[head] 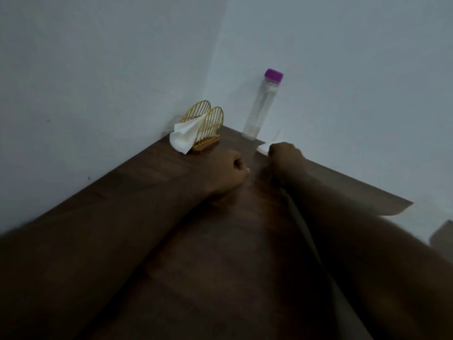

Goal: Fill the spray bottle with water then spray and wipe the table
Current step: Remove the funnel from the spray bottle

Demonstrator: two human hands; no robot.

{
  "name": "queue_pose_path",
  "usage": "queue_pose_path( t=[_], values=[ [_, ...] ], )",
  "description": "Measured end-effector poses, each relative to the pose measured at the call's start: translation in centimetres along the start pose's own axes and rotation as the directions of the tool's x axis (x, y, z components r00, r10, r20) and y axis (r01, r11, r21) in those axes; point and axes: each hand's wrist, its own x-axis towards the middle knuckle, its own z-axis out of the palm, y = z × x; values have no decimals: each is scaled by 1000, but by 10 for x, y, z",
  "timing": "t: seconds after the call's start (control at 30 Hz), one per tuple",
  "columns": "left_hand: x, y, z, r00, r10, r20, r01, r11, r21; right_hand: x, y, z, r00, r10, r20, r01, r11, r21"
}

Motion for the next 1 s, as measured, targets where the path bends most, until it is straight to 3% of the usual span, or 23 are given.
queue_pose_path(
  t=[0.1, 0.27, 0.57, 1.0],
  values=[
    [0, 2, 3, 999, 41, 34, -41, 999, 19, 21, 5, 9, 998, 69, -10, -69, 997, -20],
    [-1, 6, 7, 993, 113, 34, -114, 993, 18, 41, 3, 26, 998, 63, -18, -64, 998, -5],
    [-1, 7, 9, 983, 170, 66, -175, 982, 69, 60, 9, 38, 993, 116, 2, -116, 991, 61],
    [0, 7, 8, 971, 209, 116, -223, 967, 125, 59, 7, 40, 992, 124, 13, -124, 992, 12]
  ],
)
